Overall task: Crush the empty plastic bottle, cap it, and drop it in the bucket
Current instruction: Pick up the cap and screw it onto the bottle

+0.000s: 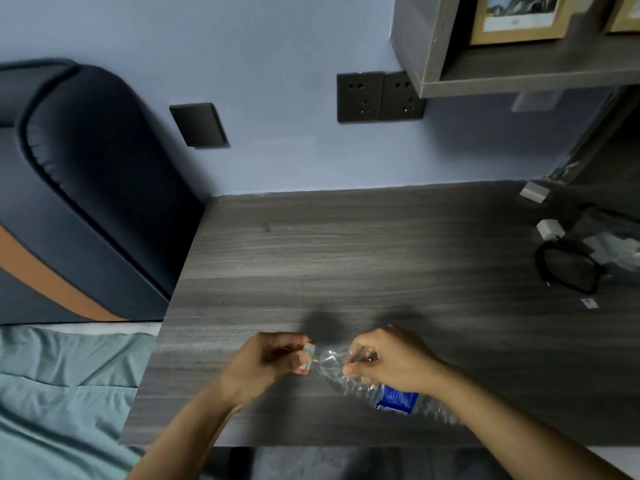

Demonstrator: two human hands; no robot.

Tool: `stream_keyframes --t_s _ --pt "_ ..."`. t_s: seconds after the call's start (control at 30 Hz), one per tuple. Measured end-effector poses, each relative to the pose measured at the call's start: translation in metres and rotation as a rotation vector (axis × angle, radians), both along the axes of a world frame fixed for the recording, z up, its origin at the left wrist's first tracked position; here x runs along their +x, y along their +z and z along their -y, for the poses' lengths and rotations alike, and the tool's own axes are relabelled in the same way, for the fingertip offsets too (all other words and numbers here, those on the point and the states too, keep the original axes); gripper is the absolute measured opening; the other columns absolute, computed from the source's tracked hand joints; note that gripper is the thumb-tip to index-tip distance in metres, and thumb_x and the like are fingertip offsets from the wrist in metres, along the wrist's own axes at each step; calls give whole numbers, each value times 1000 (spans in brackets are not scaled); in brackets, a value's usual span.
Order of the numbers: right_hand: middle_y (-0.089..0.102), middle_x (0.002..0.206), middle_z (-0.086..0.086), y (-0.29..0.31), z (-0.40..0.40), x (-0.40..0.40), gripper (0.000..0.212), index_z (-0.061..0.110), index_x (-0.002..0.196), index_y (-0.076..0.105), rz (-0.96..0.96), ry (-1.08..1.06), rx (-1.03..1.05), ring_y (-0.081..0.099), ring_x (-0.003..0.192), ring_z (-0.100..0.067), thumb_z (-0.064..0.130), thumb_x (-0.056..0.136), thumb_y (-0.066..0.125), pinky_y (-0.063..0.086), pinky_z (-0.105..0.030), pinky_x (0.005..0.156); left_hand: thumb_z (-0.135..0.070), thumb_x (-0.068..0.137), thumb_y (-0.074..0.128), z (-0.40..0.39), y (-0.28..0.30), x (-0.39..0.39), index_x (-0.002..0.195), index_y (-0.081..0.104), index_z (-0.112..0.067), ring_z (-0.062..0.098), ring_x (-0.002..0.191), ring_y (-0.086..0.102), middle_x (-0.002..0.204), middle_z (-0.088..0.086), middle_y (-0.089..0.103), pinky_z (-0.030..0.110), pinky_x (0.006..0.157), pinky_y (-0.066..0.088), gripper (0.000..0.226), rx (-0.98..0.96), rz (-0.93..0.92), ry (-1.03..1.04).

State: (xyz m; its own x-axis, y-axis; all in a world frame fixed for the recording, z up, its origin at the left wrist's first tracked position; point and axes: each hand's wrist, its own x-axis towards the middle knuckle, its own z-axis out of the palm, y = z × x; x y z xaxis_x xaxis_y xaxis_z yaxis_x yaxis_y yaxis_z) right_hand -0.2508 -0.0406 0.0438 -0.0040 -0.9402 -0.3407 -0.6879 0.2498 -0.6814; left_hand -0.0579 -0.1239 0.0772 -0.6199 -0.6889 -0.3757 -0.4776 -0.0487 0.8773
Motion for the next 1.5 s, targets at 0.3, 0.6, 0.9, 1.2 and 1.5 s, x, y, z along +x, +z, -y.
stream_keyframes --t_s 0.3,0.6,0.9,1.2,1.5 --pt "65 63 10 4 0 3 15 36 67 61 187 -9 67 59 57 0 33 76 72 56 -38 77 2 85 55 6 2 11 106 64 4 16 84 66 104 28 67 15 75 54 23 51 -86 -95" --pt "75 91 2 -3 -5 18 26 29 93 65 -309 55 -164 67 85 -19 50 79 58 39 -27 66 -14 87 57 2 -12 5 84 65 11 16 54 66 71 20 64 18 54 58 26 437 18 217" --pt "74 94 -4 -8 -5 25 32 23 95 61 -478 83 -300 66 92 -31 50 85 49 32 -31 68 -34 85 58 -2 -9 3 84 66 8 14 44 58 57 10 61 19 43 52 43 448 92 323" --pt "77 75 6 0 -7 13 19 26 83 69 -15 -13 -25 67 62 -1 43 74 71 56 -26 72 -4 82 61 -6 -5 14 105 64 0 -1 68 67 91 10 69 8 66 53 24 157 -17 86" --pt "69 56 13 3 -10 6 16 26 73 63 439 -2 132 63 51 2 14 81 69 51 -12 55 8 75 64 -6 -3 20 113 60 -3 5 88 67 107 18 69 8 79 51 40 24 -93 -32"
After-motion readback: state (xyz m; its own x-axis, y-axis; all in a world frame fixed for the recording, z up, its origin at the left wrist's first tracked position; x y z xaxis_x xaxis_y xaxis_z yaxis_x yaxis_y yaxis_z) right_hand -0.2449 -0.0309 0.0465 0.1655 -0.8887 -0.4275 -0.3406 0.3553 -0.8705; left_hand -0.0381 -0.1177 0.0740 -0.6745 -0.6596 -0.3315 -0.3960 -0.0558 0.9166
